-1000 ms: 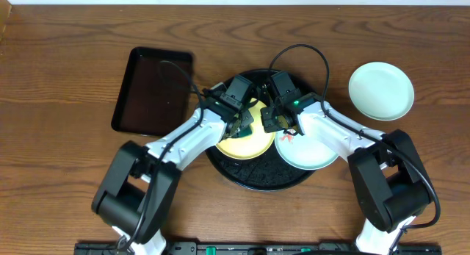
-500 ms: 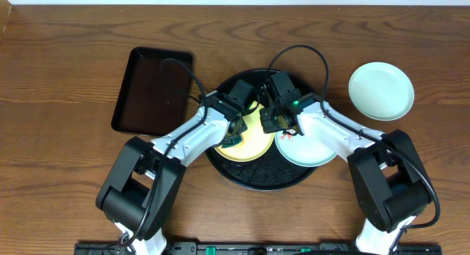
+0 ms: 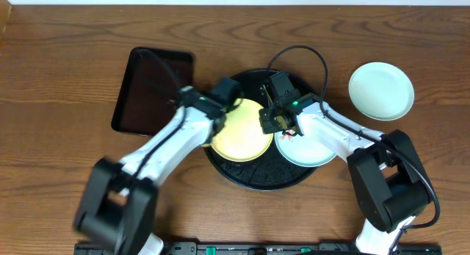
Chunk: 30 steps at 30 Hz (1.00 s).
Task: Clean dirty plates on tray and stack at the side
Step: 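Withdraw the sponge with the left gripper back over the black tray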
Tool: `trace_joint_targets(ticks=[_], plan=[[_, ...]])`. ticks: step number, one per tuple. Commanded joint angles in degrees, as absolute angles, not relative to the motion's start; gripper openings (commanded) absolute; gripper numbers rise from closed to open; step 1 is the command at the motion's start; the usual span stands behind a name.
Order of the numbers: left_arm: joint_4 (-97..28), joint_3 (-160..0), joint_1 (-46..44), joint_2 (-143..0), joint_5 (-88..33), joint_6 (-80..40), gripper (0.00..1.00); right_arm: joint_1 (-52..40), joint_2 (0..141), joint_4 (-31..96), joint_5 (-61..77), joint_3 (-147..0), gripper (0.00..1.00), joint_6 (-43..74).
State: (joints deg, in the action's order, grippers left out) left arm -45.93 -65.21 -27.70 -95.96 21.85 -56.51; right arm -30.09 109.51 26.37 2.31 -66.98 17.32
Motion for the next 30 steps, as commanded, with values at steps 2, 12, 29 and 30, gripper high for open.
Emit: trace_joint_targets(ticks=[2, 12, 29, 30], plan=[[-46.2, -64.8, -26.0, -87.7, 29.4, -53.1, 0.08, -29.7, 108.2, 26.7, 1.2, -67.1, 0.01, 15.1], [-45.5, -64.8, -22.1, -80.1, 23.7, -43.2, 0.08, -30.2, 94.1, 24.8, -1.5, -67.1, 0.01, 6.7], [-46.2, -64.7, -19.5, -80.1, 19.3, -37.5, 0.08, -40.8, 84.6, 19.6, -51.4, -67.1, 0.01, -13.4], [-46.2, -64.7, -19.5, -80.1, 19.2, -37.5, 0.08, -41.4, 84.6, 18.8, -53.6, -67.1, 0.01, -14.9]])
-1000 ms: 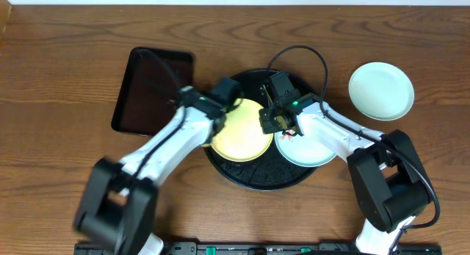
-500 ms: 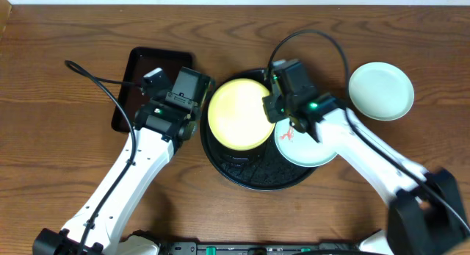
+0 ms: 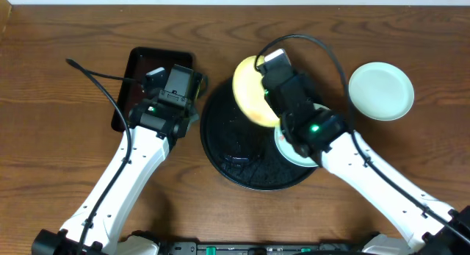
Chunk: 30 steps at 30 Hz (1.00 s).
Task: Clean dirty plates on tray and stack at the side
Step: 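Withdraw the sponge with the left gripper back over the black tray, then lift the yellow plate with the right gripper and stack it on the pale green plate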
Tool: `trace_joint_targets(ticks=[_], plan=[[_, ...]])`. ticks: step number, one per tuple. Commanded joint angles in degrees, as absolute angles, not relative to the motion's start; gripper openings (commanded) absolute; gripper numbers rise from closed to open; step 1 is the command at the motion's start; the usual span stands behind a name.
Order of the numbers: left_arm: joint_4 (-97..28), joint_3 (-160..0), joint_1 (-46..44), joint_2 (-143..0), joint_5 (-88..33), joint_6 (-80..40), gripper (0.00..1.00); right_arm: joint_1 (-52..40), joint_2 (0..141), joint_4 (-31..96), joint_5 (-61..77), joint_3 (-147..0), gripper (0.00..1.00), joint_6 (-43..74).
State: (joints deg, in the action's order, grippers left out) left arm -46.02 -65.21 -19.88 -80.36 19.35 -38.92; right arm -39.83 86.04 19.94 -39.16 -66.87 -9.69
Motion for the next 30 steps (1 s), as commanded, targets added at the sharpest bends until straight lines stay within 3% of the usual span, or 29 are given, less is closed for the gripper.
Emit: trace_joint_targets(ticks=[1, 11, 24, 30], plan=[[-46.2, -64.7, -19.5, -80.1, 19.2, -37.5, 0.08, -41.9, 84.6, 18.2, -54.9, -67.1, 0.01, -16.5], [-46.2, -64.3, -19.5, -80.2, 18.8, -37.6, 0.08, -43.6, 84.6, 14.5, -61.5, -67.1, 0.01, -28.2], [-46.0, -64.2, -19.5, -80.3, 18.4, -41.5, 0.08, -43.5, 84.6, 14.9, -60.6, -67.1, 0.01, -25.9], [-46.1, -63.8, -19.5, -80.5, 18.4, -41.4, 0.08, -41.6, 84.6, 19.3, -49.0, -67.1, 0.01, -16.4]])
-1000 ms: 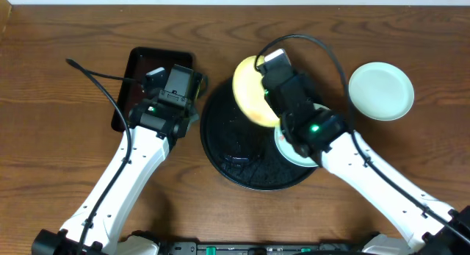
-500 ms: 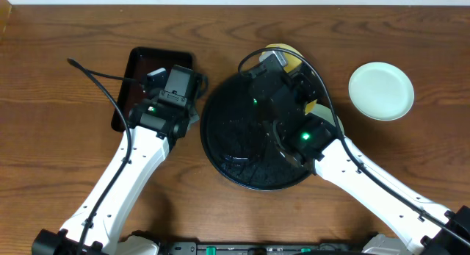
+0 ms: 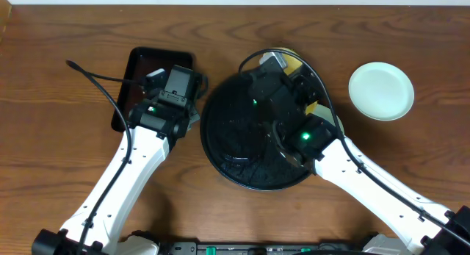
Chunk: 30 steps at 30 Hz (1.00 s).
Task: Clean dirty plates on tray and stack at the side
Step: 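Lift the yellow plate with the right gripper and stack it on the pale green plate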
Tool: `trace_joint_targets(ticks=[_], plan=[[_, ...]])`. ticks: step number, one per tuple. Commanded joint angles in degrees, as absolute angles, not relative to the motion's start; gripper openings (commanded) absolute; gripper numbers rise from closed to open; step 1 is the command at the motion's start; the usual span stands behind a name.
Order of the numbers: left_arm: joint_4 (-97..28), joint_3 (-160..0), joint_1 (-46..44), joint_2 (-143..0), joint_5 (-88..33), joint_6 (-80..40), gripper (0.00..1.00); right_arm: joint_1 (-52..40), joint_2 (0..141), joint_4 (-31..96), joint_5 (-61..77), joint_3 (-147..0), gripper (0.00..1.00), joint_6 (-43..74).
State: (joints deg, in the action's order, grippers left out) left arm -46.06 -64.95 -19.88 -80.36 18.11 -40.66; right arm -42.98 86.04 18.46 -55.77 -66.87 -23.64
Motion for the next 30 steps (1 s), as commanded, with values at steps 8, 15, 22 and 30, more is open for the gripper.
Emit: trace_joint_targets(ticks=[8, 15, 22, 30], plan=[[-46.0, -62.0, -19.5, -80.6, 18.4, -41.4, 0.08, -26.2, 84.6, 23.4, -18.9, -67.1, 0.01, 5.6], [-45.5, -60.6, -19.5, -80.6, 16.4, -41.5, 0.08, -5.9, 84.7, 24.4, 4.9, -66.9, 0.01, 13.8], [-42.3, -60.5, -19.6, -80.8, 13.8, -41.5, 0.08, 9.5, 86.1, 28.4, -0.5, -66.6, 0.01, 21.9], [-42.2, -60.2, -19.6, -81.0, 12.8, -41.5, 0.08, 16.3, 93.0, 25.7, -4.2, -66.2, 0.01, 24.8]])
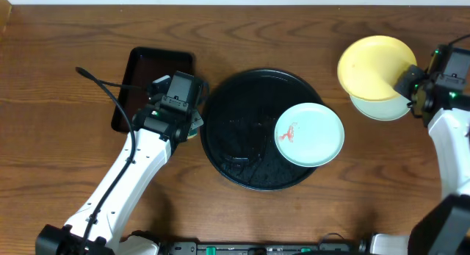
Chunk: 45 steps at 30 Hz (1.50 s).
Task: Clean dirty plates on tray and stack at the side
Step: 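Lift the yellow plate with the right gripper and stack it on the pale green plate, then move the right gripper to the red-stained pale green plate and grasp its rim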
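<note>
A round black tray (242,148) sits mid-table. On its right half lies a pale green plate (310,134) with a red smear. At the far right my right gripper (405,83) is shut on the rim of a yellow plate (373,67). It holds that plate over a clean pale green plate (382,109) lying on the table. My left gripper (187,126) hangs at the tray's left edge. Its fingers are hidden under the wrist, with a small pale thing showing beside them.
A rectangular black tray (147,82) lies at the left, partly under the left arm. The left arm's cable (110,86) loops over it. The right arm runs along the table's right edge.
My right gripper, which was over the round tray's back with the yellow plate, is now at the far right, holding it above the clean plate. The smeared plate has come into view. The left arm barely shifted.
First both grippers were at the yellow plate on the round tray. Then the left gripper was back beside the rectangular tray and the right held the yellow plate tilted above the tray. The plate then stayed over the tray's back, and is now over the side plate.
</note>
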Tool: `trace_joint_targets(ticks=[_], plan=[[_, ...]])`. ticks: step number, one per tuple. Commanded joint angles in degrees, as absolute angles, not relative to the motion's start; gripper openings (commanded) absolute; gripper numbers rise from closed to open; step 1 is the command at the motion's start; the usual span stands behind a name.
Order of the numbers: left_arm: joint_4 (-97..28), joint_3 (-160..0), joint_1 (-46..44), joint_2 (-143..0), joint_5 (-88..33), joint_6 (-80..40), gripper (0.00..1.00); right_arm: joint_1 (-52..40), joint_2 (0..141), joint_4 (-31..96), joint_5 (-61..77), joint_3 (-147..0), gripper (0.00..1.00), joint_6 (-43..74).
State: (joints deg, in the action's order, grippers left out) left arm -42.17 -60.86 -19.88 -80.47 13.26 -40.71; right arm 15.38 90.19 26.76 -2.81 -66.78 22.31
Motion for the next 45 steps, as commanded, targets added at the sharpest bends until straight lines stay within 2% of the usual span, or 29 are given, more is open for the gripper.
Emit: trace_joint_targets(ticks=[1, 8, 9, 10, 11, 12, 14, 16, 17, 18, 20, 22, 24, 26, 30, 35, 36, 41, 42, 45], plan=[[-42.2, -60.2, -19.6, -81.0, 12.8, -41.5, 0.08, 16.5, 94.0, 24.9, -4.6, -66.2, 0.01, 24.9], [-42.2, -60.2, -19.6, -81.1, 12.8, -41.4, 0.08, 16.9, 99.8, 22.8, -9.6, -66.2, 0.02, 25.7], [-42.1, -60.2, -19.6, -81.1, 12.8, -41.4, 0.08, 16.9, 100.2, 22.9, -9.6, -66.2, 0.08, 25.7], [-42.1, -60.2, -19.6, -81.1, 12.8, -41.4, 0.08, 16.9, 100.4, 23.0, -9.6, -66.2, 0.24, 25.7], [-42.0, -60.2, -19.6, -81.2, 12.8, -41.4, 0.08, 16.9, 100.4, 23.2, -9.6, -66.2, 0.47, 25.7], [-41.9, -60.2, -19.6, -81.2, 12.8, -41.4, 0.08, 16.8, 100.4, 23.2, -9.5, -66.2, 0.45, 25.7], [-41.7, -60.2, -19.6, -81.2, 12.8, -41.4, 0.08, 16.8, 99.5, 23.6, -8.7, -66.3, 0.31, 25.7], [-41.7, -60.2, -19.6, -81.2, 12.8, -41.4, 0.08, 16.8, 98.1, 24.1, -8.0, -66.3, 0.25, 25.7], [-41.7, -60.2, -19.6, -81.2, 12.8, -41.4, 0.08, 16.8, 97.1, 24.3, -7.1, -66.3, 0.27, 25.7], [-41.7, -60.2, -19.6, -81.2, 12.8, -41.4, 0.08, 16.8, 96.0, 24.8, -5.9, -66.3, 0.34, 25.7], [-41.6, -60.2, -19.6, -81.2, 12.6, -41.5, 0.08, 16.6, 92.6, 27.4, -0.6, -66.3, 0.55, 25.7], [-41.3, -60.2, -19.6, -81.2, 12.4, -41.4, 0.08, 16.1, 89.9, 30.9, 5.1, -66.3, 0.56, 25.7], [-40.8, -60.2, -19.7, -81.2, 12.4, -41.4, 0.08, 15.3, 87.3, 36.8, 10.4, -66.3, 0.43, 25.7], [-40.3, -60.2, -19.9, -81.2, 12.4, -41.5, 0.08, 13.4, 86.0, 42.5, 12.0, -65.9, 0.39, 25.6], [-39.7, -60.2, -19.9, -81.2, 12.4, -41.5, 0.08, 8.0, 85.8, 45.8, 11.8, -61.5, 0.49, 20.7], [-39.6, -60.2, -19.9, -81.2, 12.4, -41.4, 0.08, 2.4, 85.9, 39.7, 7.3, -52.7, 0.68, 23.4], [-39.7, -60.2, -19.9, -81.2, 12.4, -41.4, 0.08, 2.0, 85.9, 39.1, 7.0, -51.5, 0.69, 24.4], [-39.6, -60.2, -19.8, -81.2, 12.4, -41.5, 0.08, 0.7, 85.9, 36.4, 7.1, -48.1, 0.63, 25.3], [-39.6, -60.2, -19.9, -81.2, 12.4, -41.5, 0.08, 0.5, 85.9, 36.2, 7.1, -48.0, 0.57, 25.3], [-39.6, -60.2, -19.9, -81.2, 12.4, -41.5, 0.08, -0.1, 85.9, 36.0, 7.1, -48.0, 0.24, 26.3]])
